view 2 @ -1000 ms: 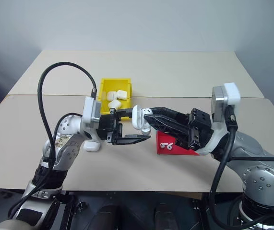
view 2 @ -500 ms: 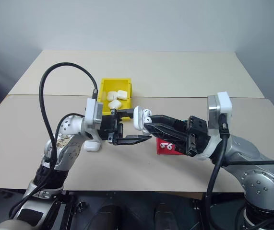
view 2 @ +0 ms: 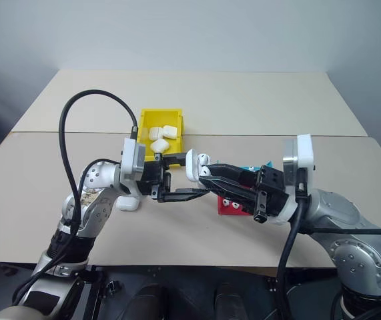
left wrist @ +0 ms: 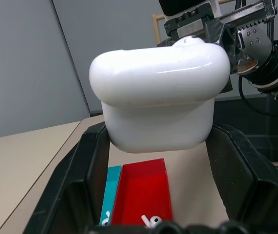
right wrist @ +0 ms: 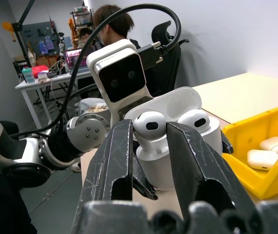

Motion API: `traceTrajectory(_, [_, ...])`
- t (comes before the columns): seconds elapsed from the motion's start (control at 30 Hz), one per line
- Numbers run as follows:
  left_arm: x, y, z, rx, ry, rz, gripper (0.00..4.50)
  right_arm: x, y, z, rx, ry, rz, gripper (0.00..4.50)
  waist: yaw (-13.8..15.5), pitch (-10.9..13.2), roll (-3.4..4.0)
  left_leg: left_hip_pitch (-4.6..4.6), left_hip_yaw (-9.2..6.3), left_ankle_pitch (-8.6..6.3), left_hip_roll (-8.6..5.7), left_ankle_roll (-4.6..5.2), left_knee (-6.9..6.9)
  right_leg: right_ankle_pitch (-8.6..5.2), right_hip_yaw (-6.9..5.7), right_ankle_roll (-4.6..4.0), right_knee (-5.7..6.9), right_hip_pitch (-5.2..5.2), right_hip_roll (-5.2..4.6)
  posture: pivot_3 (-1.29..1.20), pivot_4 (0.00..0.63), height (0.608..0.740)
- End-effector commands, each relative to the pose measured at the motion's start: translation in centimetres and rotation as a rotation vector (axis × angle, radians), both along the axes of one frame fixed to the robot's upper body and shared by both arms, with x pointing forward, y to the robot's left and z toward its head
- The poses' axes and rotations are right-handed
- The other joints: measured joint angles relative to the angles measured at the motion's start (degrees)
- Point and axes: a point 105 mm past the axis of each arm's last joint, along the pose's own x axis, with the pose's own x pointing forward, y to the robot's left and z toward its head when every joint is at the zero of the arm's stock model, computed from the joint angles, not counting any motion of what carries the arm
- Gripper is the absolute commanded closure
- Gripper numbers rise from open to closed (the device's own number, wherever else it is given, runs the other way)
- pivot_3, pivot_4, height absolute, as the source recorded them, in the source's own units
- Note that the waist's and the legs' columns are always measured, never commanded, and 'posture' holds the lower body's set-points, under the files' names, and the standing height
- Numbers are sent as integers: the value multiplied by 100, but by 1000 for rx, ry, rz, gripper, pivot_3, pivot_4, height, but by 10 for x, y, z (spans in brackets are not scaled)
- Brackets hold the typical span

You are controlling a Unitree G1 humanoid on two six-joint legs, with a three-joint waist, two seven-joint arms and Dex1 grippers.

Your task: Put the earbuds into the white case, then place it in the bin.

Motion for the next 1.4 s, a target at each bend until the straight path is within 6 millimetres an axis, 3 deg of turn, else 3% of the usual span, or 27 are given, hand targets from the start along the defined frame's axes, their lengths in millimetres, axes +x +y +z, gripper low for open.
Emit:
traceTrajectory(0.03, [-7, -2, 10, -36, -58, -27, 1783, -4, 5, 2, -25, -27, 20, 3171, 0, 0, 0, 0, 0, 0, 0, 0, 0, 0, 0, 0, 0, 0, 0, 0, 150, 740])
traceTrajectory(0.87, [-3, 1, 4, -24, -83, -6, 1783, 0, -3, 8, 8, 67, 8, 3171, 2, 0, -2, 0, 0, 0, 0, 0, 0, 0, 0, 0, 0, 0, 0, 0, 150, 740])
traceTrajectory(1.4, [0, 0, 4, -37, -100, 0, 1783, 2, 1, 2, -31, 107, 2, 3171, 2, 0, -2, -1, 0, 0, 0, 0, 0, 0, 0, 0, -1, 0, 0, 0, 150, 740])
